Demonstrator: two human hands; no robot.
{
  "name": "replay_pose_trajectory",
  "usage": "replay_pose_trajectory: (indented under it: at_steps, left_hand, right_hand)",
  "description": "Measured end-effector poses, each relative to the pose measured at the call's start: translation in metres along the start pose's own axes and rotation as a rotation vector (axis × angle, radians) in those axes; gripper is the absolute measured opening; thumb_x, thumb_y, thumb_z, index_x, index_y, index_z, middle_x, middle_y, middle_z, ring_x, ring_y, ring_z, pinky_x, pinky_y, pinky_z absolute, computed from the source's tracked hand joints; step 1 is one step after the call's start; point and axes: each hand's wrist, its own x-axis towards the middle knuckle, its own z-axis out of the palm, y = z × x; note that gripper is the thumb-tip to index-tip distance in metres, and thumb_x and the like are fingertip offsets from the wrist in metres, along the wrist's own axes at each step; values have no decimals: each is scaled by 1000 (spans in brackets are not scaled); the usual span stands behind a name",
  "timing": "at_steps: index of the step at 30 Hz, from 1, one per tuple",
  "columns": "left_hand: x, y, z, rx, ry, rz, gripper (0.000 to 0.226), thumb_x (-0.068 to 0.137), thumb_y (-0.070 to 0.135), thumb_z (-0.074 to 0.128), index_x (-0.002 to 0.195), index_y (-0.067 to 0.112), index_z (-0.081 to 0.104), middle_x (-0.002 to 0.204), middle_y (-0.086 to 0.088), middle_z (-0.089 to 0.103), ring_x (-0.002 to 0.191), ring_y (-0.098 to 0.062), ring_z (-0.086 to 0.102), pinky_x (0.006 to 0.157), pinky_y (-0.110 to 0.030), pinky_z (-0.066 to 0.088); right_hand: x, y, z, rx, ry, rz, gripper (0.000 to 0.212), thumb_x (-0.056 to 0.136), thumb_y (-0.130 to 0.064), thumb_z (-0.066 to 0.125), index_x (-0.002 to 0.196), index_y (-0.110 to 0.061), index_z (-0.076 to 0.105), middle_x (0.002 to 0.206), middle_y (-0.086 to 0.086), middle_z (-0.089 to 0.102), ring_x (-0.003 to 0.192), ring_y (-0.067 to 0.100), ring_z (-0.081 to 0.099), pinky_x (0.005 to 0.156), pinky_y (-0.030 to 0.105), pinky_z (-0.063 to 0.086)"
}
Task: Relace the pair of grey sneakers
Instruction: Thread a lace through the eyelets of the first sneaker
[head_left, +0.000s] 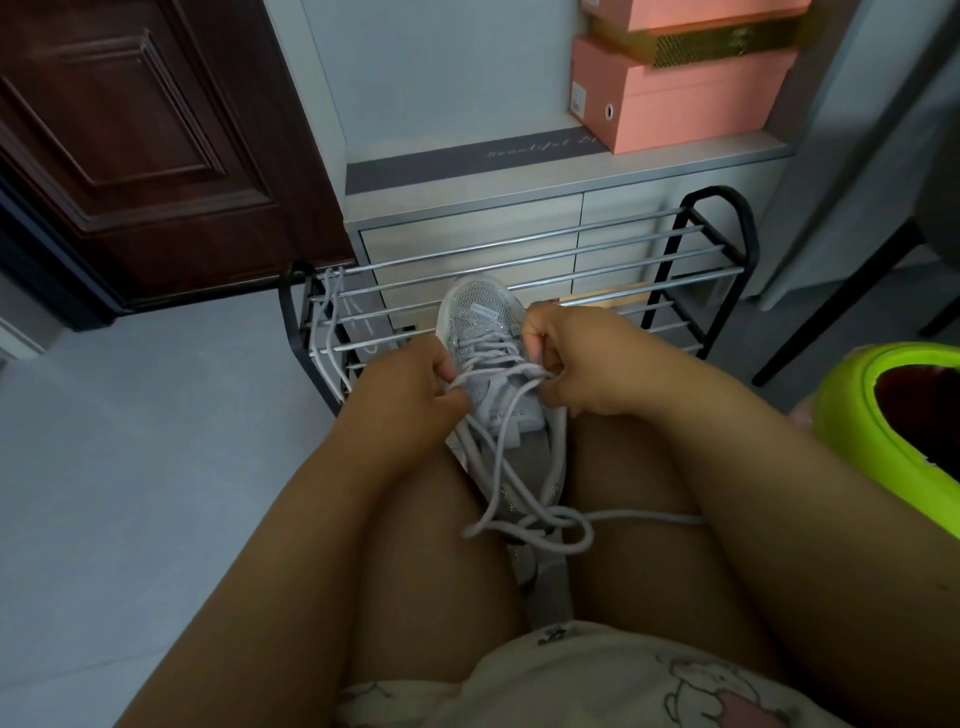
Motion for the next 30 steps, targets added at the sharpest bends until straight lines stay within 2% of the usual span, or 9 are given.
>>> replay_pose_trajectory:
  at_steps: [8, 10, 13, 17, 19, 21, 24, 26, 30]
  left_hand:
    - [2, 5, -2, -72, -27, 5, 17, 79, 17, 69, 77, 23, 54, 60, 0, 60, 50, -2, 53, 47, -14, 39]
    - [3, 9, -4, -172, -57, -5, 17, 79, 18, 72, 80, 20, 56, 64, -6, 64, 53, -11, 60, 51, -25, 48]
    - [2, 12, -7, -262, -77, -27, 17, 80, 16, 74, 81, 15, 57, 57, -1, 63, 48, -8, 60, 51, -28, 51]
    - [2, 6, -7, -289, -71, -73, 19, 79, 15, 75, 79, 14, 56, 49, 7, 61, 44, -3, 57, 45, -21, 48]
    - [3, 4, -6, -256, -54, -77, 19, 78, 15, 74, 78, 15, 56, 48, 7, 59, 42, -2, 54, 46, -21, 46]
    - [4, 3, -4, -212, -43, -83, 18, 77, 16, 74, 77, 17, 56, 52, 5, 58, 43, -4, 54, 52, -31, 49]
    - [5, 7, -5, -172, -59, -94, 19, 77, 16, 73, 76, 21, 55, 57, 3, 60, 45, -6, 56, 56, -35, 51]
    - [3, 9, -7, -152, -80, -111, 18, 79, 21, 74, 79, 21, 55, 61, 1, 63, 48, -9, 60, 55, -32, 52]
    - [-7, 15, -16, -90, 21, -136, 15, 84, 35, 65, 82, 22, 58, 66, 7, 62, 55, -3, 56, 50, -23, 40]
  right_hand:
    - [-11, -33, -7, -265, -82, -95, 21, 81, -22, 61, 100, -32, 63, 94, -8, 59, 90, 13, 56, 67, 21, 33]
    - [-15, -42, -3, -328, -161, -75, 20, 88, -30, 54, 101, -23, 67, 90, -4, 62, 87, 15, 58, 60, 21, 34]
    - [-22, -50, 3, -218, -357, 14, 28, 85, -42, 59, 92, -17, 68, 80, 1, 64, 73, 17, 62, 51, 21, 39]
    - [-24, -45, -5, -58, -384, 53, 2, 77, -23, 65, 76, -22, 65, 75, 2, 69, 65, 12, 63, 57, 26, 51]
    - [-22, -44, -2, 34, -367, 84, 6, 76, -19, 65, 73, -22, 61, 67, 3, 69, 53, 9, 63, 46, 22, 49]
    - [-20, -46, 9, 99, -347, 109, 10, 78, -16, 66, 74, -20, 58, 69, 5, 70, 52, 12, 65, 39, 16, 43]
    - [-18, -49, 27, 147, -311, 106, 22, 79, -9, 68, 73, -24, 52, 71, 1, 65, 57, 16, 65, 45, 20, 51]
    - [-19, -48, 25, 248, -246, 126, 26, 76, -4, 68, 72, -24, 52, 68, -2, 58, 57, 17, 61, 53, 28, 53]
    - [-23, -43, 2, 575, -148, 139, 26, 76, 8, 60, 77, -17, 55, 58, -2, 55, 42, 8, 50, 35, 17, 36]
